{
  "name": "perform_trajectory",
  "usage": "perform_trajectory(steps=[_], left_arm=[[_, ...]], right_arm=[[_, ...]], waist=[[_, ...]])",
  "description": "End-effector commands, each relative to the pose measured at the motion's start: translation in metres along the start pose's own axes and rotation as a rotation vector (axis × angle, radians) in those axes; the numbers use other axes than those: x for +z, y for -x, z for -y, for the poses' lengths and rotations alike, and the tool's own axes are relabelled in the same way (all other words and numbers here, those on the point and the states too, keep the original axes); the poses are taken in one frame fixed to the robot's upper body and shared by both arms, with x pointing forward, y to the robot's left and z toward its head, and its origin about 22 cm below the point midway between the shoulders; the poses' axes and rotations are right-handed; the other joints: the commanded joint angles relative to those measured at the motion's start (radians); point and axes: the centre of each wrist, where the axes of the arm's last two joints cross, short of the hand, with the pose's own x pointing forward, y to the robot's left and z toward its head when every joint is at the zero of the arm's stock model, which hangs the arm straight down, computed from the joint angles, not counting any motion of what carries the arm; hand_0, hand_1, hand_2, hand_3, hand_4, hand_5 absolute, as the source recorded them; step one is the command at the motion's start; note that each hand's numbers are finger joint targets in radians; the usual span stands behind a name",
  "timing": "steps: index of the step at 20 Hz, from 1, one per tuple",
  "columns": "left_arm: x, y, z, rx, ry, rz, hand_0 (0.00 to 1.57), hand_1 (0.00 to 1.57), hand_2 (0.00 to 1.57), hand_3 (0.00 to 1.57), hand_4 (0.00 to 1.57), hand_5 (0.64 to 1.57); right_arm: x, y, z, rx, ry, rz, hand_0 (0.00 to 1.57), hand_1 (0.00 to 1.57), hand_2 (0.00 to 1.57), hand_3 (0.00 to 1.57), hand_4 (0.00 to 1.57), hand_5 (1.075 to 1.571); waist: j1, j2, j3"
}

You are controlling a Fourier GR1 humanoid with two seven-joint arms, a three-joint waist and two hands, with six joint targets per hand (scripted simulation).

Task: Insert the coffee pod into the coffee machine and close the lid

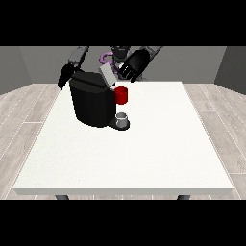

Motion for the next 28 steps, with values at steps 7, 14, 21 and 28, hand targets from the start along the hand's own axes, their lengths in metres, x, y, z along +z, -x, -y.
perform_trajectory(steps=[7,14,21,28], left_arm=[[0.000,-0.006,-0.017,-0.026,-0.025,0.038,1.19,1.19,1.26,1.23,0.47,1.571],[-0.011,-0.021,-0.006,-0.038,-0.004,0.026,1.21,1.21,1.25,1.22,0.43,1.571],[-0.011,-0.021,-0.002,-0.036,-0.050,0.067,1.17,1.17,1.23,1.19,0.42,1.571],[-0.009,-0.022,-0.015,-0.033,-0.032,0.046,1.20,1.20,1.25,1.20,0.37,1.571]], right_arm=[[-0.023,-0.027,0.019,-0.015,0.048,0.031,0.00,0.00,0.00,0.00,0.00,1.571],[-0.024,-0.030,0.004,0.002,0.044,0.027,0.00,0.00,0.00,0.00,0.15,1.571],[-0.018,-0.013,0.013,-0.001,0.054,0.045,0.00,0.00,0.00,0.00,0.10,1.571],[-0.016,-0.010,0.007,-0.024,0.058,0.028,0.00,0.00,0.00,0.00,0.00,1.571]], waist=[[0.002,0.079,0.0000],[-0.002,0.076,0.0000],[-0.005,0.122,0.0001],[0.003,0.072,0.0002]])
